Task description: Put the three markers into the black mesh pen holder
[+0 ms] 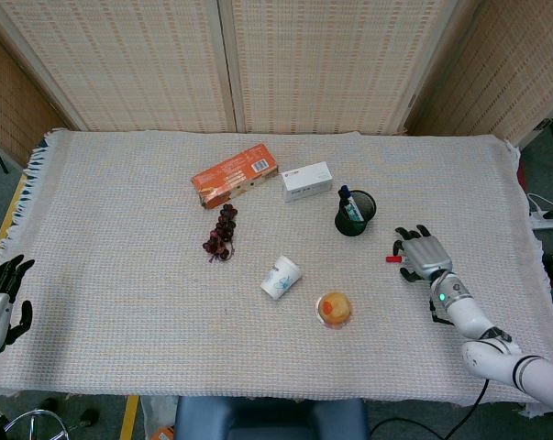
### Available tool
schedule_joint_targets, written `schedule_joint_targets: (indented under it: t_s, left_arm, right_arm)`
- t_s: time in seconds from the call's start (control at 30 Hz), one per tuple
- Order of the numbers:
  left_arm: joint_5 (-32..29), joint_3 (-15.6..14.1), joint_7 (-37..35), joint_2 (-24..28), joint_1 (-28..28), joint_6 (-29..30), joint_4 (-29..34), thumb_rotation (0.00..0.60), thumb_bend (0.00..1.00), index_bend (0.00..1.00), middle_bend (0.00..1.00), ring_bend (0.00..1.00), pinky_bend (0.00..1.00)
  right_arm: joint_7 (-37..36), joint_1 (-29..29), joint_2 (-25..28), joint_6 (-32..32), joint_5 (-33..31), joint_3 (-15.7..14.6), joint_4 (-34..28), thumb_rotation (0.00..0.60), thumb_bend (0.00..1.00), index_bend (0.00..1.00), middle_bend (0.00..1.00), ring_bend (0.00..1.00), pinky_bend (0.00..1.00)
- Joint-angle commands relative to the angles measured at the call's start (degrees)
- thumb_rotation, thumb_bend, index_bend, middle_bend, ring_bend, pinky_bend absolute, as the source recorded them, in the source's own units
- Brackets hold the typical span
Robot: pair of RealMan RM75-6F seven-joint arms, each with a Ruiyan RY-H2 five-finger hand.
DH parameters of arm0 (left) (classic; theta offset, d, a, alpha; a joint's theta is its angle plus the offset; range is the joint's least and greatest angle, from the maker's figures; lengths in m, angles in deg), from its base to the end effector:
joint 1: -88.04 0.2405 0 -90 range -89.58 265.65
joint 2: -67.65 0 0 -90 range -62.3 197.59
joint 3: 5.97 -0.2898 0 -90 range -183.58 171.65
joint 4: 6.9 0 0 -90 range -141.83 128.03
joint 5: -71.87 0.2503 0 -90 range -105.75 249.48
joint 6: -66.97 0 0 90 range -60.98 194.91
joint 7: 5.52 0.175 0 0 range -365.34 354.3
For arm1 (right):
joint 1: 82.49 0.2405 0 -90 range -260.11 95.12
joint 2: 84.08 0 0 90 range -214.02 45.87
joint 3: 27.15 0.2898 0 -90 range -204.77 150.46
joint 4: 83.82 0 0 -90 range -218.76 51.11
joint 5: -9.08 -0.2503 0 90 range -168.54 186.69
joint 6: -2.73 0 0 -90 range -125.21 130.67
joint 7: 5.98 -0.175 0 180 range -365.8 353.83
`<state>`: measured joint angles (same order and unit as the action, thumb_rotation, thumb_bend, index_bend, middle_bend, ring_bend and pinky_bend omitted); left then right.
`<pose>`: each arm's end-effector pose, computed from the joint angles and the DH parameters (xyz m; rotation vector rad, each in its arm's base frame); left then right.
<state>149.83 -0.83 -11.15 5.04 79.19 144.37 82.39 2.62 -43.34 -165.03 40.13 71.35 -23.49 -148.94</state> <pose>-0.3827 0.2541 0.1504 -1.3217 -1.0042 -0.8632 -0.3488 -0.4324 -0.0027 1.8034 -1.0429 0.4242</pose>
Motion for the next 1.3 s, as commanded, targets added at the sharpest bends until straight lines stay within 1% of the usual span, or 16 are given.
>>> schedule_joint_targets:
  t_s: [0.03, 0.33, 0.53, 0.7, 0.87, 0.97, 1.07, 1.23, 1.3]
  left_arm:
    - [-0.09, 0.01, -0.04, -0.02, -0.01, -0.09, -0.07, 0.6, 0.6, 0.1, 0.0, 0.0, 0.1]
    - [-0.45, 0.04, 0.08, -0.17, -0.14, -0.55, -0.29, 0.6, 0.61, 0.1, 0.0, 0.0, 0.1]
    - [-0.45, 0.07, 0.03, -0.17, -0.2, -0.65, -0.36, 0.6, 0.61, 0.1, 0.0, 0.0, 0.1]
    - [-0.57, 0.09, -0.09, -0.2, -0.24, -0.8, -0.47, 0.6, 0.61, 0.1, 0.0, 0.0, 0.1]
    - [-0.66, 0.11, -0.22, -0.25, -0.29, -0.95, -0.63, 0.6, 0.61, 0.1, 0.0, 0.0, 0.1]
    - [-0.65, 0.16, -0.21, -0.22, -0.34, -0.97, -0.52, 0.6, 0.61, 0.1, 0.0, 0.0, 0.1]
    - [-0.49, 0.11, -0.15, -0.16, -0.29, -0.83, -0.37, 0.6, 0.61, 0.1, 0.0, 0.0, 0.1]
    - [-0.37, 0.05, -0.51, -0.14, -0.17, -0.68, -0.44, 0.6, 0.6, 0.1, 0.0, 0.0, 0.1]
    - [-0.25, 0.05, -0.67, -0.05, -0.15, -0.62, -0.34, 0.6, 0.6, 0.1, 0.0, 0.0, 0.1]
  right_arm:
    - [0.35, 0.35, -0.79, -0.66, -0.22, -0.01, 1.18, 0.6, 0.33, 0.39, 0.05, 0.14, 0.0]
    - [0.31, 1.08, -2.56, -2.5, -0.37, 0.17, 4.4, 0.6, 0.33, 0.42, 0.05, 0.14, 0.0]
    - [0.82, 1.47, -3.5, -3.64, -0.75, 0.09, 6.1, 0.6, 0.34, 0.47, 0.05, 0.14, 0.0]
    - [0.61, 1.61, -3.77, -3.87, -0.62, 0.3, 6.43, 0.6, 0.35, 0.53, 0.05, 0.14, 0.0]
    - [-0.51, 1.47, -3.23, -3.43, -0.19, 0.87, 5.64, 0.6, 0.35, 0.54, 0.05, 0.15, 0.0]
    - [-2.6, 1.17, -1.79, -2.13, 0.6, 1.99, 3.3, 0.6, 0.35, 0.55, 0.05, 0.15, 0.0]
    - [-6.25, 0.74, 1.03, -0.01, 2.07, 3.92, -1.2, 0.6, 0.35, 0.55, 0.06, 0.15, 0.0]
    - [-13.88, 0.09, 8.18, 4.53, 6.01, 8.11, -11.94, 0.6, 0.35, 0.55, 0.06, 0.15, 0.0]
    - [-19.22, -0.38, 11.06, 6.04, 7.42, 10.31, -16.34, 0.6, 0.35, 0.55, 0.06, 0.15, 0.0]
